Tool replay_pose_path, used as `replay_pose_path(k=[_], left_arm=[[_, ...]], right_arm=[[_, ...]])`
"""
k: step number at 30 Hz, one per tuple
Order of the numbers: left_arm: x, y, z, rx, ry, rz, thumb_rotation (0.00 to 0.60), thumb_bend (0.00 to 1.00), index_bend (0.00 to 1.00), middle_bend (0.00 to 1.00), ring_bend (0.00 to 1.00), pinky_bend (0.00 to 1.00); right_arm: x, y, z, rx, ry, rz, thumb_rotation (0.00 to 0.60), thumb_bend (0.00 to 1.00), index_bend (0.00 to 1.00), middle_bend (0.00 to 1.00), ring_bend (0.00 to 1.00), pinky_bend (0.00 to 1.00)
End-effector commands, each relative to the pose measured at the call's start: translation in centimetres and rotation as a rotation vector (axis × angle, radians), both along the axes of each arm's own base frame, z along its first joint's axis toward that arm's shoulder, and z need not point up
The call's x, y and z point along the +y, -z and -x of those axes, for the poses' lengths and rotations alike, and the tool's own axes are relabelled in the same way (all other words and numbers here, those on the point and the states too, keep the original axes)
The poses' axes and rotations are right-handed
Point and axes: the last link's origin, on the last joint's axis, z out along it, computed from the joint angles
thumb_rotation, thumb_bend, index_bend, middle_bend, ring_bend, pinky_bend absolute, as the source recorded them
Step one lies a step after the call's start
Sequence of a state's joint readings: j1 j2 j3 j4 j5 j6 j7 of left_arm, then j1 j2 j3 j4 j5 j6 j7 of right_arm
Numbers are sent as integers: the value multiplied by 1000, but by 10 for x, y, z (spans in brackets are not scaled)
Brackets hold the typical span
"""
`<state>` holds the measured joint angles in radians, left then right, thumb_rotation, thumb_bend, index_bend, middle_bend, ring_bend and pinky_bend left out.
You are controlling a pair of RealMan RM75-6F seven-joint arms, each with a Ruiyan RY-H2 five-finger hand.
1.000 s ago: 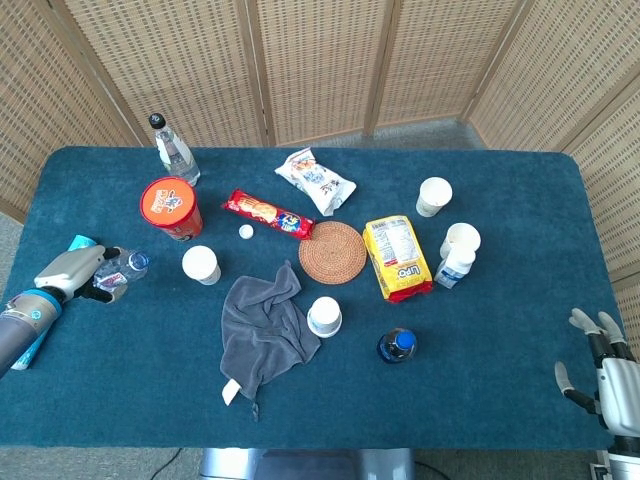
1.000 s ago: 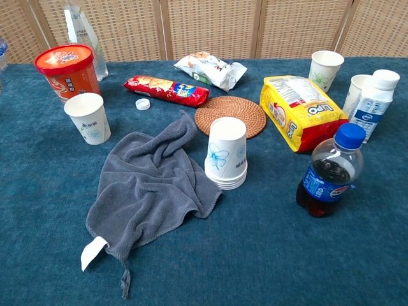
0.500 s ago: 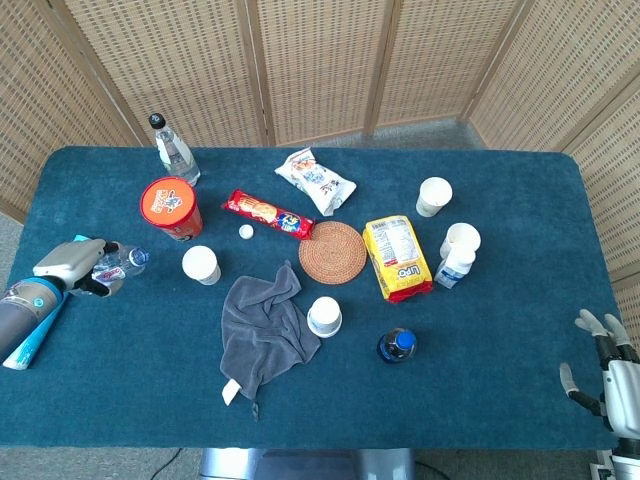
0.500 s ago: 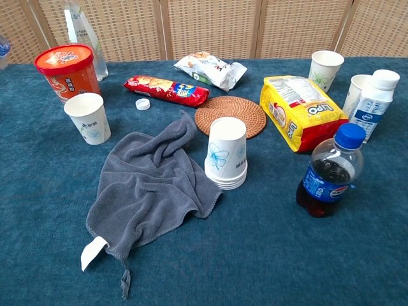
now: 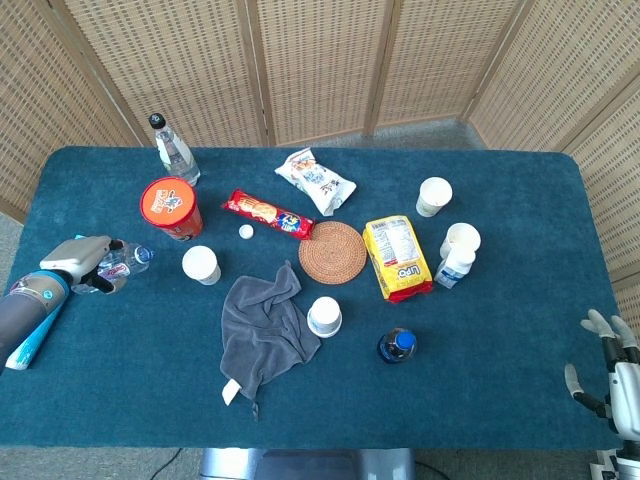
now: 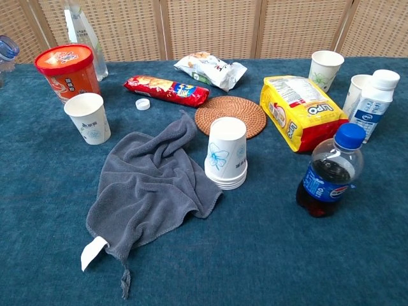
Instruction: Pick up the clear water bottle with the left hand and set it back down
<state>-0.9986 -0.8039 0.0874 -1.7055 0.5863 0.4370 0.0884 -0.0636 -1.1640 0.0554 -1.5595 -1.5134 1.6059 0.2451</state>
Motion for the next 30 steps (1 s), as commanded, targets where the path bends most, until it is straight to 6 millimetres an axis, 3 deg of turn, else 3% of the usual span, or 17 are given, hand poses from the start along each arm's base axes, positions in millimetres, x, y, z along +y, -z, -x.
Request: replay_pose_path(k=[1, 30], left_arm=[[2, 1, -1, 5, 0, 2, 600, 503, 355, 331, 351, 458], [7, 4, -11, 81, 29, 33, 600, 503, 358, 332, 357, 461]], right_arm=[[0, 0, 0, 0, 1, 0, 600, 445, 49, 241, 6, 233], [3, -2, 2, 0, 8, 10, 600, 446, 24, 241, 5, 233]])
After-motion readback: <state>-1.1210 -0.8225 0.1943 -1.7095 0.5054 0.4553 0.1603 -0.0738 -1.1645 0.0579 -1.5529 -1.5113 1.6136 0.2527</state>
